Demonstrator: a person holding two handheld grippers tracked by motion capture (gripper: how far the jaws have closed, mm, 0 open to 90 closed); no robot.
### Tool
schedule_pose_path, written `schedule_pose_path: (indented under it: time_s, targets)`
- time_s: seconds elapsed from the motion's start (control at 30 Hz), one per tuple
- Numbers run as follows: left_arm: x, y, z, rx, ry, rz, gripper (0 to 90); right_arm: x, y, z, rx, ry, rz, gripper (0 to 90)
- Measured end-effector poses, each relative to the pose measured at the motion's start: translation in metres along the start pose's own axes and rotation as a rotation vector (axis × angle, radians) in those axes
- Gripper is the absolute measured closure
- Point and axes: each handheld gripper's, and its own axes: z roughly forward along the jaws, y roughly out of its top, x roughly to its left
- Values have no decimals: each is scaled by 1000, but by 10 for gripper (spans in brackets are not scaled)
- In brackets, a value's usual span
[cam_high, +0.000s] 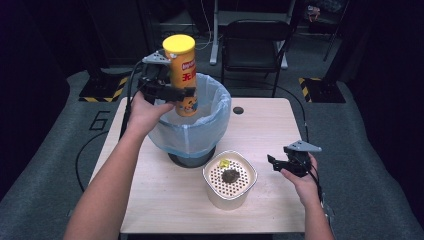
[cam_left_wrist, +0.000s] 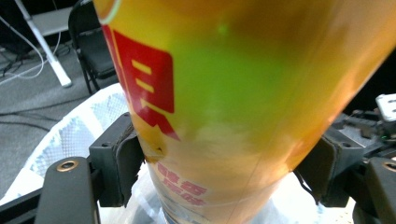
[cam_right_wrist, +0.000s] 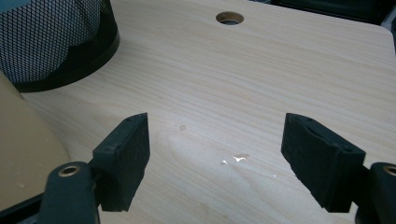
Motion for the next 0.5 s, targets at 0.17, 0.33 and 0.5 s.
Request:
schedule_pose_path:
  time_s: [0.17, 0.33, 0.5]
  targets:
    - [5, -5, 16, -7, 21, -20, 239, -1, 0, 1, 4, 2, -9, 234]
    - [9, -9, 29, 63, 26, -23, 238, -2, -1, 1, 2, 4, -3, 234]
    - [9, -13, 38, 123, 33, -19, 237, -3, -1, 0, 6, 4, -3, 234]
